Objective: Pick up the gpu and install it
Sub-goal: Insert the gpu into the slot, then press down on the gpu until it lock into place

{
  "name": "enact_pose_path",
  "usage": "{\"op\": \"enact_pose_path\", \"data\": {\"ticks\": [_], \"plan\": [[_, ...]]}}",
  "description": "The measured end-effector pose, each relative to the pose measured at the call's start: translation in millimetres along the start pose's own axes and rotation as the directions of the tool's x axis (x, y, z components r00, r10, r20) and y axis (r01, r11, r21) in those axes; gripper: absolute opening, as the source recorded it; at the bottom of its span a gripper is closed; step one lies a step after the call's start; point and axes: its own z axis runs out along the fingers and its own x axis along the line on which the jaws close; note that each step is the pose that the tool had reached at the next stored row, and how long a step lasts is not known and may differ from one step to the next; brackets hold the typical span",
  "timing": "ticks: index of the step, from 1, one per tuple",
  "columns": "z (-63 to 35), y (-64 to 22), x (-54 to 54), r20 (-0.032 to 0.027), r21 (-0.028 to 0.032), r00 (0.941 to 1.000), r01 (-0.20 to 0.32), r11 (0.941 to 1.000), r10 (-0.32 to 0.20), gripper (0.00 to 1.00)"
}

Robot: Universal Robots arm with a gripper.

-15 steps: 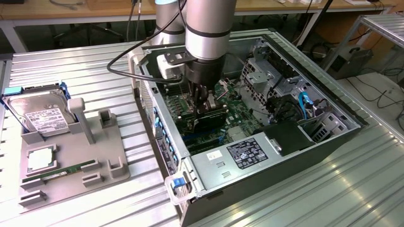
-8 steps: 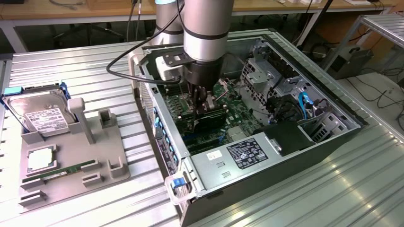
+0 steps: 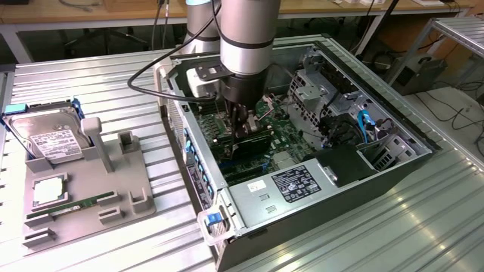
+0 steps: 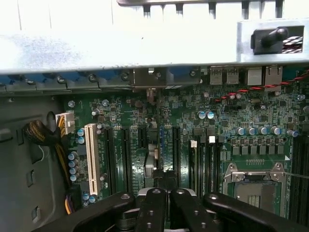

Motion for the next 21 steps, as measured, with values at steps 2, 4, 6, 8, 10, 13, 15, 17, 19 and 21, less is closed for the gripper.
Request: {"op": "enact_pose_path", "data": {"ticks": [2,4,6,8,10,13,15,17,19,21], "plan": [[0.4,0.1,0.6,0.0000,0.0000,1.0000,0.000,1.0000,0.000,0.11],[1.8,0.0,0.3,0.0016,0.0009,1.0000,0.000,1.0000,0.000,0.11],[2.5,0.1,0.5,0.0000,0.0001,1.0000,0.000,1.0000,0.000,0.11],[3.2,0.2,0.5,-0.0006,-0.0001,1.0000,0.000,1.0000,0.000,0.11],[3.6,0.2,0.5,-0.0004,0.0001,1.0000,0.000,1.0000,0.000,0.11],[0.3,-0.2,0.4,0.0024,0.0017,1.0000,0.000,1.0000,0.000,0.11],[-9.9,-0.6,1.2,0.0003,0.0005,1.0000,0.000,1.0000,0.000,0.11],[-18.6,-1.1,1.6,0.0004,0.0005,1.0000,0.000,1.0000,0.000,0.11],[-27.0,-1.6,2.1,0.0000,0.0002,1.0000,0.000,1.0000,0.000,0.11],[-29.6,-1.7,2.3,0.0003,0.0004,1.0000,0.000,1.0000,0.000,0.11]]}}
